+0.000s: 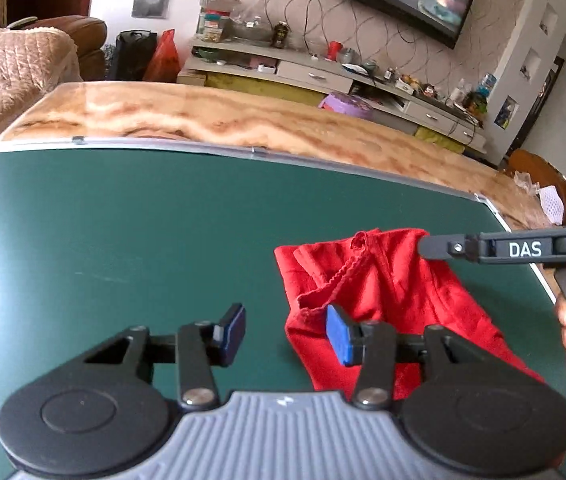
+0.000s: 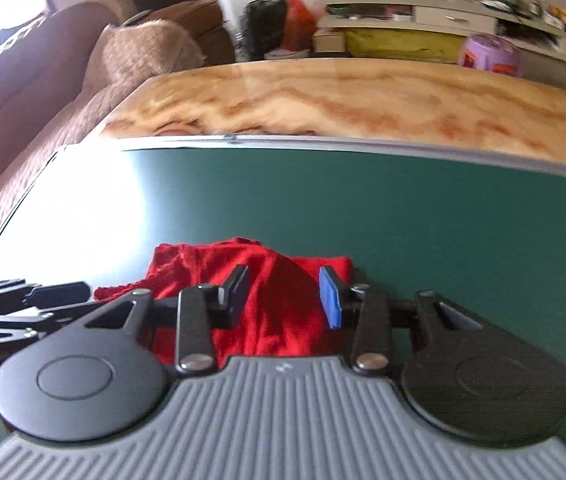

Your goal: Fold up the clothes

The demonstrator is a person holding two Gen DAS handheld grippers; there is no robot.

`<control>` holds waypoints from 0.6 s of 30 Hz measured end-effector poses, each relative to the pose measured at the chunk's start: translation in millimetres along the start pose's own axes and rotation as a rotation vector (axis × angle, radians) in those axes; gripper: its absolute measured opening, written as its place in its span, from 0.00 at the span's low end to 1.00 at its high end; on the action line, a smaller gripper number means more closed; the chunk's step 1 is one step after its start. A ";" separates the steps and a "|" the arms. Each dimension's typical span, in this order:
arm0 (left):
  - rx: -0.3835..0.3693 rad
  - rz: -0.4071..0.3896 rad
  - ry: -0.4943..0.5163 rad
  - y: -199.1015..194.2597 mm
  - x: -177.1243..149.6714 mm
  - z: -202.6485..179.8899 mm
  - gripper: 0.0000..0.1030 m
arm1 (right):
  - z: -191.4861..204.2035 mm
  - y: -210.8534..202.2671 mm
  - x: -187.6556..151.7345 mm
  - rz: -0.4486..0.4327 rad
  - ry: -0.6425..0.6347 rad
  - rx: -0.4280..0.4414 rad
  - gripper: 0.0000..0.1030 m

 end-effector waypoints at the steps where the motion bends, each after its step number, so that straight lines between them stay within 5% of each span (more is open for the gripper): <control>1: -0.009 -0.003 0.002 2.2 -0.2 0.2 0.49 | 3.3 2.5 2.0 0.004 -0.017 0.011 0.44; 4: -0.042 -0.023 0.005 6.5 -1.2 1.1 0.35 | 10.7 11.1 5.0 0.017 -0.057 0.035 0.43; 5: -0.056 -0.027 -0.002 7.7 -0.8 2.1 0.23 | 12.6 12.9 4.9 0.019 -0.070 0.027 0.36; 6: -0.064 -0.028 -0.012 9.0 -0.5 3.4 0.21 | 13.4 13.5 4.2 0.017 -0.082 0.020 0.15; 7: -0.066 -0.034 -0.019 9.7 -0.1 4.5 0.19 | 13.3 14.3 3.5 0.020 -0.092 0.016 0.13; 12: -0.051 -0.082 -0.044 10.8 3.8 7.4 0.14 | -2.5 2.0 7.0 -0.037 -0.028 -0.021 0.13; 15: -0.014 -0.047 -0.039 21.6 2.9 7.9 0.14 | -4.3 8.5 4.6 0.002 -0.031 -0.017 0.13; 18: 0.007 -0.038 -0.050 25.8 0.7 10.7 0.16 | -4.1 16.0 1.9 0.026 -0.027 -0.033 0.25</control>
Point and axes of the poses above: each gripper's, at about its wrist camera, not at the fingertips, and y roughly the way its jaws point, z to its left, x to its top, the point moved 3 cm from there along y, roughly the way its jaws point, and after that the axes turned 9 degrees about -x, right-handed, at the moved point
